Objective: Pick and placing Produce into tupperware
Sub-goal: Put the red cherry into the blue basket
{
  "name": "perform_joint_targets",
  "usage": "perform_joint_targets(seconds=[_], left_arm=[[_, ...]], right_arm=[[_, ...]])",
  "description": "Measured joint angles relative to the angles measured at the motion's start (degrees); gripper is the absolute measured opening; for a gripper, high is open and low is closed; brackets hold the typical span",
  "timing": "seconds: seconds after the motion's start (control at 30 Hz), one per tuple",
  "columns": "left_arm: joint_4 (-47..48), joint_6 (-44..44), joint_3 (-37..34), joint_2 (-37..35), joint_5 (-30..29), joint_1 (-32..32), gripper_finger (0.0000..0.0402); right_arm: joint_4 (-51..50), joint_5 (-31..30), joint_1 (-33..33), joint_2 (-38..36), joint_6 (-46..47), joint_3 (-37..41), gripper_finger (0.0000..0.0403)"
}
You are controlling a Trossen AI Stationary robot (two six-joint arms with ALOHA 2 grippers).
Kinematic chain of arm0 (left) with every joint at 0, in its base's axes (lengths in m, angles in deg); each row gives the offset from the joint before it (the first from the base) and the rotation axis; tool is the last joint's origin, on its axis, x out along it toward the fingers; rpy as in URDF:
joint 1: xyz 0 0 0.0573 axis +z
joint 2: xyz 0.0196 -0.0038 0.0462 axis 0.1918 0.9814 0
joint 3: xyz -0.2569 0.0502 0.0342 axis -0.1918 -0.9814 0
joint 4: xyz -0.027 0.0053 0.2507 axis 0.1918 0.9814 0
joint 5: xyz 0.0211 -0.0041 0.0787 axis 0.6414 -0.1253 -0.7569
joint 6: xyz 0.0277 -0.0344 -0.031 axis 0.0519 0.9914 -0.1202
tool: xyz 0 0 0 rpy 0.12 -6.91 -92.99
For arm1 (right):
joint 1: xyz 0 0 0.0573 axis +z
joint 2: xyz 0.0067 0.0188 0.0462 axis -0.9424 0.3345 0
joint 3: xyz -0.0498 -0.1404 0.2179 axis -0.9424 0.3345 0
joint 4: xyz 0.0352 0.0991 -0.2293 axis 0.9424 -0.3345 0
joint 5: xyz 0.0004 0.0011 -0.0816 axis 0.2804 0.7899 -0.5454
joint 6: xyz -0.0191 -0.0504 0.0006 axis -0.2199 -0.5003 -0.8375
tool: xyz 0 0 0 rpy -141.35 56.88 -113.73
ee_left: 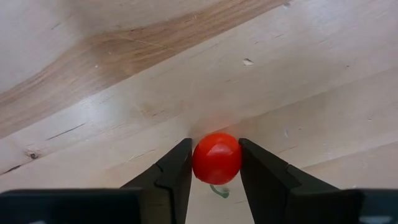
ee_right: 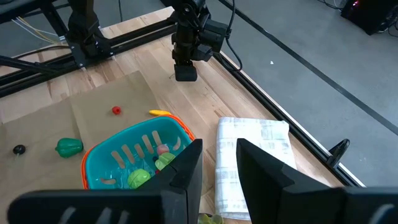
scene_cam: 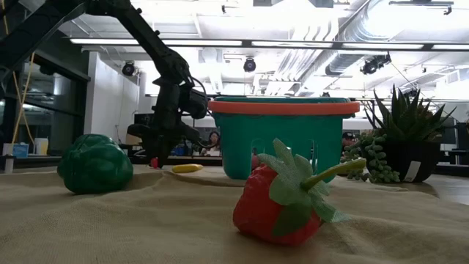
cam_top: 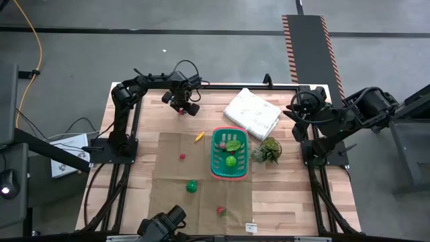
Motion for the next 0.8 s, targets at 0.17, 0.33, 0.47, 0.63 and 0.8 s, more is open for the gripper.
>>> perform_joint_targets(seconds=[0.17,0.33,0.47,0.63,0.8], left_arm=[[0.0,0.0,0.0,0.0,0.0,0.0,0.0119],[0.0,0.0,0.0,0.0,0.0,0.0,0.0119],[0.0,0.0,0.0,0.0,0.0,0.0,0.0120],[0.0,0.0,0.0,0.0,0.0,0.0,0.0117],[0.0,0.0,0.0,0.0,0.0,0.0,0.0099]], right_arm=[[0.0,0.0,0.0,0.0,0.0,0.0,0.0089],[0.0,0.0,0.0,0.0,0.0,0.0,0.0089],[0.0,0.0,0.0,0.0,0.0,0.0,0.0089],[0.0,0.0,0.0,0.0,0.0,0.0,0.0089],[0.0,0.0,0.0,0.0,0.0,0.0,0.0089]])
